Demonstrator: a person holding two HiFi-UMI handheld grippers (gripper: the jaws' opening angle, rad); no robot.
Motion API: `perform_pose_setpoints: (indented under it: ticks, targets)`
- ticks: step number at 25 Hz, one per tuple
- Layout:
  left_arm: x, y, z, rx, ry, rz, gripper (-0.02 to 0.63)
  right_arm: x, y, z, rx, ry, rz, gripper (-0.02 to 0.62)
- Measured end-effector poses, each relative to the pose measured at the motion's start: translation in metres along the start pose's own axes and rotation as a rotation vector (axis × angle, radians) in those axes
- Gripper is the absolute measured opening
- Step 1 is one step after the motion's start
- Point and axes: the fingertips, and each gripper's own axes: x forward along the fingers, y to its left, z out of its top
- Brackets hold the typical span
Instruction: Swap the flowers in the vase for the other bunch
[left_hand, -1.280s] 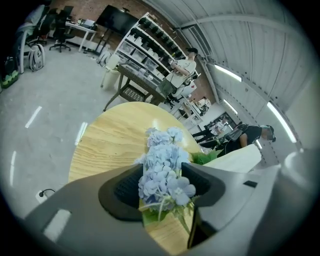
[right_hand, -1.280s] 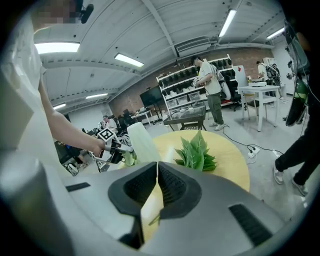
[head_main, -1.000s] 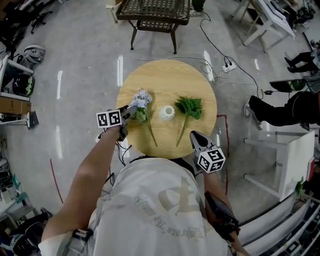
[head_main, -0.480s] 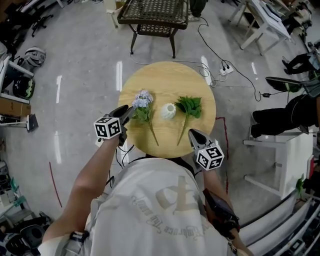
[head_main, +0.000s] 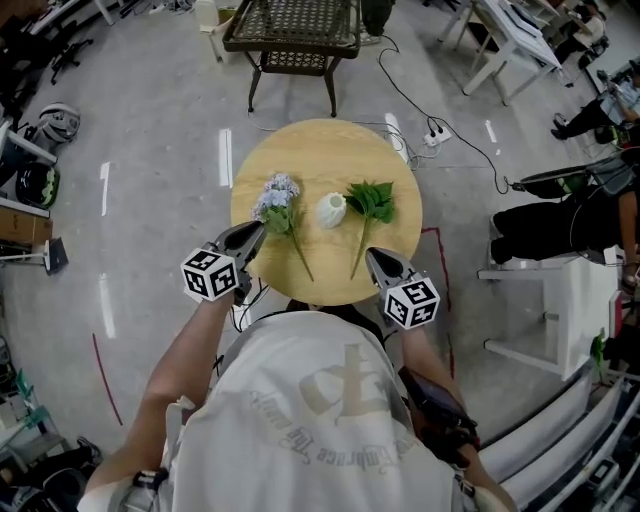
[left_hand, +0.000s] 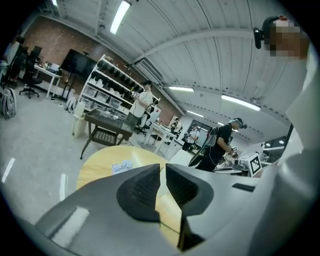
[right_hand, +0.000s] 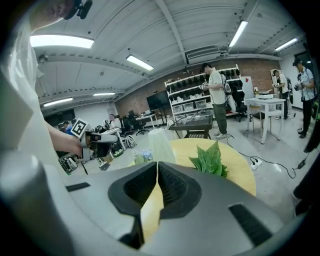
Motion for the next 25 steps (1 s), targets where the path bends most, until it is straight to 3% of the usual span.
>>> perform_pose_setpoints:
  ticks: [14,25]
  targets:
    - [-0.036,-0.04,-0.03,0.062,0.047,-0.077,0.009,-0.01,0.037,-0.013,-0.008,0.016,-0.009,0.009]
    - [-0.028,-0.063,-0.048,0.045,0.094,-0.111,0.009,-0.032,0.01,-0.011,0.027,-0.009,-0.117,0.012]
